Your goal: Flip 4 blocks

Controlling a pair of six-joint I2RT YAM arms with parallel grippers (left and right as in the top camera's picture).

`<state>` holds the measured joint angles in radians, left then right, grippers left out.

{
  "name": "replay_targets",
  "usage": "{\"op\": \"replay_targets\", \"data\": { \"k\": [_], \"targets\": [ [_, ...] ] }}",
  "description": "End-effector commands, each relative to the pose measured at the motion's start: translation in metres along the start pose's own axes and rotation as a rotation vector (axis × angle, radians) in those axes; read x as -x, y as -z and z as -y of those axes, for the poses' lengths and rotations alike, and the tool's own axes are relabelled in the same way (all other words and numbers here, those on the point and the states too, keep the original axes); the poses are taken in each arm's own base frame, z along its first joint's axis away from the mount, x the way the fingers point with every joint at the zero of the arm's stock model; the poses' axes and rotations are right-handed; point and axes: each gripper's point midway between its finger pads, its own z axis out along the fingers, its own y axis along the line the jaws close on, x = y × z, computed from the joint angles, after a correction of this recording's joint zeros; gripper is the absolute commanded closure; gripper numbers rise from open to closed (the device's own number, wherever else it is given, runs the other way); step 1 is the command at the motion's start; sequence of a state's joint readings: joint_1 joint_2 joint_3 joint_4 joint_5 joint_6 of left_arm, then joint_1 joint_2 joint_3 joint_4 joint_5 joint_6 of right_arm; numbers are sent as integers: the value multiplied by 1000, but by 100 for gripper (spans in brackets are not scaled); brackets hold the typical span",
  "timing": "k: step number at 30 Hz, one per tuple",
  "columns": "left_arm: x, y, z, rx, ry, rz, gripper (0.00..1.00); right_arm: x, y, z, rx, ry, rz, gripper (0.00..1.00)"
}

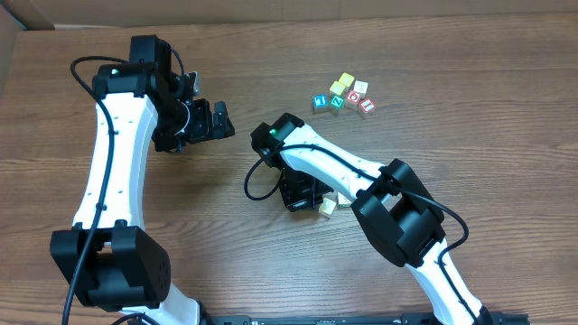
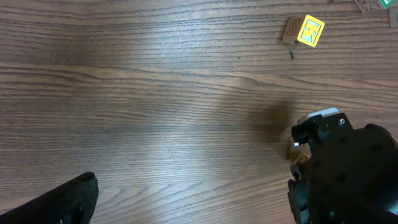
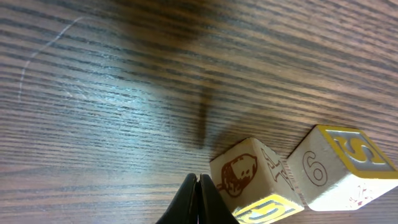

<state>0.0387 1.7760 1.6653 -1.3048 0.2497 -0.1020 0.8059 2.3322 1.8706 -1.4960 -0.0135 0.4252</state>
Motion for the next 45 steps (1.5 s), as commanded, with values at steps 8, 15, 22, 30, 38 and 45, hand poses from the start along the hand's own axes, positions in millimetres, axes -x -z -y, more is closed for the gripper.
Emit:
{"op": "replay_targets", "data": {
  "k": [8, 15, 22, 30, 38, 45],
  "targets": [
    [4, 3, 3, 3, 0, 15, 0, -12, 1, 2, -2, 10, -50, 96],
    [4, 3, 3, 3, 0, 15, 0, -7, 1, 6, -28, 10, -23, 96],
    [4, 3, 3, 3, 0, 15, 0, 7, 1, 10, -52, 1, 38, 95],
    [4, 3, 3, 3, 0, 15, 0, 16, 1, 5, -32, -27, 73, 91],
    [4, 3, 3, 3, 0, 15, 0, -3, 8, -14, 124, 1, -41, 91],
    [4, 3, 3, 3, 0, 15, 0, -13, 6, 5, 60, 3, -91, 91]
  ]
}}
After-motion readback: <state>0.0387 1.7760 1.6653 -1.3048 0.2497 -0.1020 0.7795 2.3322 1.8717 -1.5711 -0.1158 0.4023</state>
